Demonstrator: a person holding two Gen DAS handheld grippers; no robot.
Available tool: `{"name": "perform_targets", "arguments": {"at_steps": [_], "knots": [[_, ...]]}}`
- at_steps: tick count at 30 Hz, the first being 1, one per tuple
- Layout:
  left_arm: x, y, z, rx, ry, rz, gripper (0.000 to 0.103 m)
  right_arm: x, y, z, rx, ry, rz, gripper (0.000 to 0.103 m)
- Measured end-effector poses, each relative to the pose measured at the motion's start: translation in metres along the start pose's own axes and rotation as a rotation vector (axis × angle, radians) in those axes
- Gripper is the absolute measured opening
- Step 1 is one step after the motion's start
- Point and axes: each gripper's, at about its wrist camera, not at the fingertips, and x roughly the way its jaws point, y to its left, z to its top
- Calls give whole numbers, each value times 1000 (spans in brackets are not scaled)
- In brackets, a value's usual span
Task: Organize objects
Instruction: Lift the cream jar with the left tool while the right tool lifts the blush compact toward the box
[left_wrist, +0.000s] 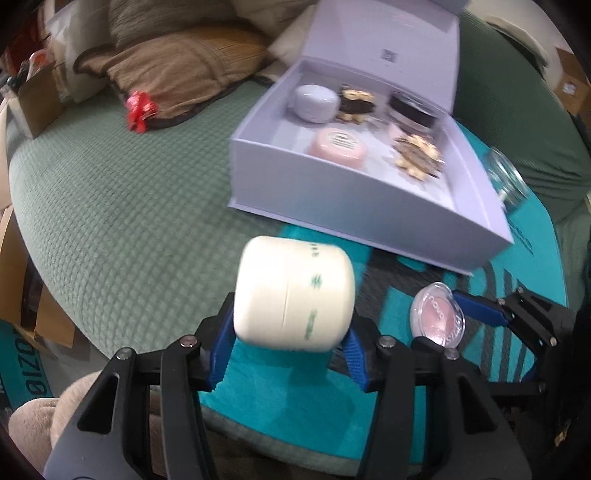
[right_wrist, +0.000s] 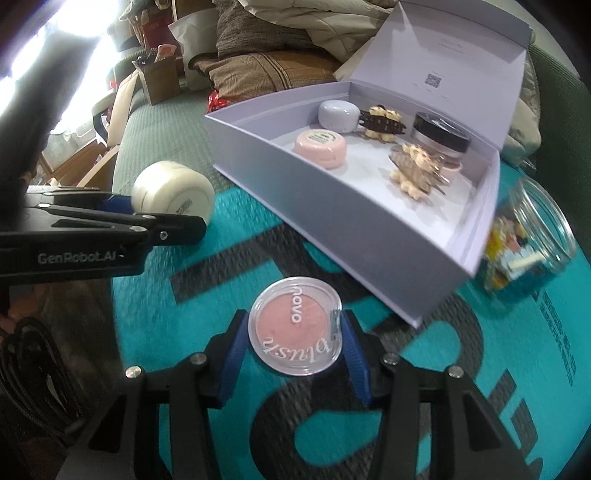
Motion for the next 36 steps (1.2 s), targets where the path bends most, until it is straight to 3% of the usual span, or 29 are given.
{"name": "perform_targets", "arguments": {"at_steps": [11, 17, 23, 30, 36], "knots": [[-4, -33, -10, 81, 19, -126, 49, -16, -19, -21, 44, 10, -24, 50], [-5, -49, -17, 140, 31, -158, 49, -19, -23, -28, 56, 15, -33, 50], [-3, -53, -16, 149, 31, -153, 49, -20, -25, -33, 70, 12, -37, 52], [1, -63, -12, 193, 20, -104, 51, -21, -26, -35, 55, 1, -64, 62], [10, -65, -12, 205, 36, -75, 52, -19, -35, -40, 122, -15, -47, 69]]}}
